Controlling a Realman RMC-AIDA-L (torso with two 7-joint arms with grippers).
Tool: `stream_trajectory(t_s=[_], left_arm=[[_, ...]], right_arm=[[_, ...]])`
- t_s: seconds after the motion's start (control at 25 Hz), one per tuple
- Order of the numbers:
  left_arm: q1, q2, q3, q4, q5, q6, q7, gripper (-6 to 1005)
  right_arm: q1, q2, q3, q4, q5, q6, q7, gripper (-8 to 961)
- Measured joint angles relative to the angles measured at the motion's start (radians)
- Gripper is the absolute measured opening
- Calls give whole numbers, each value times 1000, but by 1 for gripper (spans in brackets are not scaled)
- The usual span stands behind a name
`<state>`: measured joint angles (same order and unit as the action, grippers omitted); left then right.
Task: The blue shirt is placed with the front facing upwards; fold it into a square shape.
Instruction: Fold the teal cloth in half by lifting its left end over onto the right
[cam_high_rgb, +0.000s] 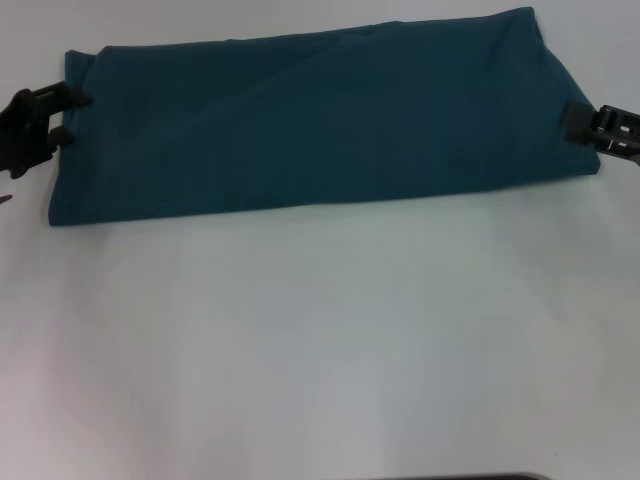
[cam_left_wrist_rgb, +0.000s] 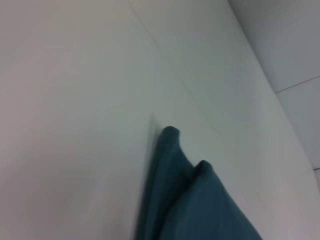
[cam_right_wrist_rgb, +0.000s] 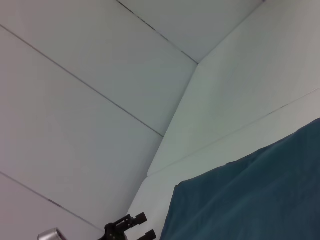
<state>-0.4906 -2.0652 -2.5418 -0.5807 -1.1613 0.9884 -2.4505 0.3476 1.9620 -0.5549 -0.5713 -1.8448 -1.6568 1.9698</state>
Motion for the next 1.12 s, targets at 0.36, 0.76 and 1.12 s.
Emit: stream_trajectory(t_s=[0.36,0.76,1.12], left_arm=[[-3,-6,11,6,24,-45,16,645],[-6,-14,35,8,50,-75,16,645],[5,-11,25,-54,44,-13,-7,644]], right_arm=[[-1,2,-3,2,0,-1,5,900],[-8,3,-3,2,1,0,6,900],[-8,2,1,2,1,-5,7,900]])
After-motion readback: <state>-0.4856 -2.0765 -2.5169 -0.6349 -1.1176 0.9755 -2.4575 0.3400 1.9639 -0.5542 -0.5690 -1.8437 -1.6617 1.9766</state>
